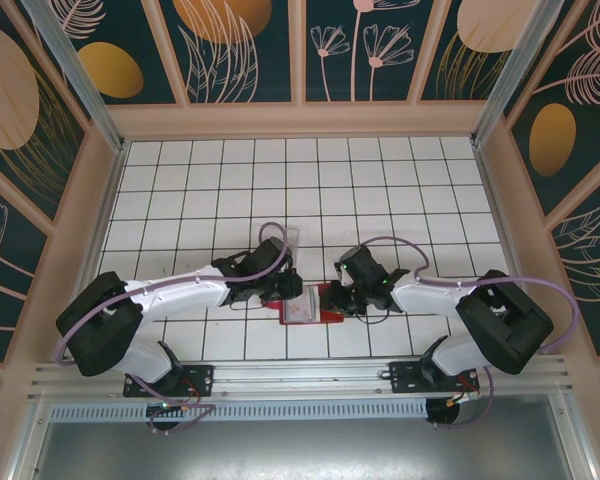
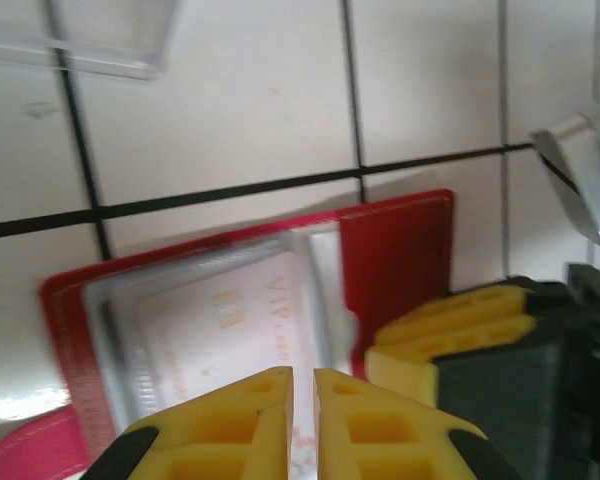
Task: Take the credit cards out of the card holder
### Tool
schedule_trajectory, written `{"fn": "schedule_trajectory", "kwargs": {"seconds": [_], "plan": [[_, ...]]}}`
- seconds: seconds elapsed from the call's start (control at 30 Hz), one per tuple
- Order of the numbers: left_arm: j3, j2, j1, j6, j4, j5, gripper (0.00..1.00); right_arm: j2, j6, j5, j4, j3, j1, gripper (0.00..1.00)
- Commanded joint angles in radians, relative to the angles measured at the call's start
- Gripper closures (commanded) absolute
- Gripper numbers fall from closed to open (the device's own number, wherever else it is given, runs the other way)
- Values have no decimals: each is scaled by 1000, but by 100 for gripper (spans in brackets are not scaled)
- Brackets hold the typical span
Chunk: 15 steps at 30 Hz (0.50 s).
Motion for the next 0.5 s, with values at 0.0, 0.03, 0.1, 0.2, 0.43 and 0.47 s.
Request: {"fn": "schedule_trajectory", "kwargs": {"seconds": [0.0,0.03,0.1,0.2,0.43,0.47], "plan": [[-33,-80,53,-12,-63,-75,84,13,15,-6,15,3,25,80],[-39,-103,77,1,-67,-83,83,8,16,9,2,16,28,80],[-39,-130,122,35,-81,-98,81,-10,19,33,-25,39,29,80],[-24,-140,199,96,-95,-120,76,-25,17,53,-53,70,28,80],[15,-56,365,200,-24,-106,66,-6,2,63,-88,103,27,80],[-1,-44,389,203,30,-50,63,-1,1,60,-86,105,28,80]]}}
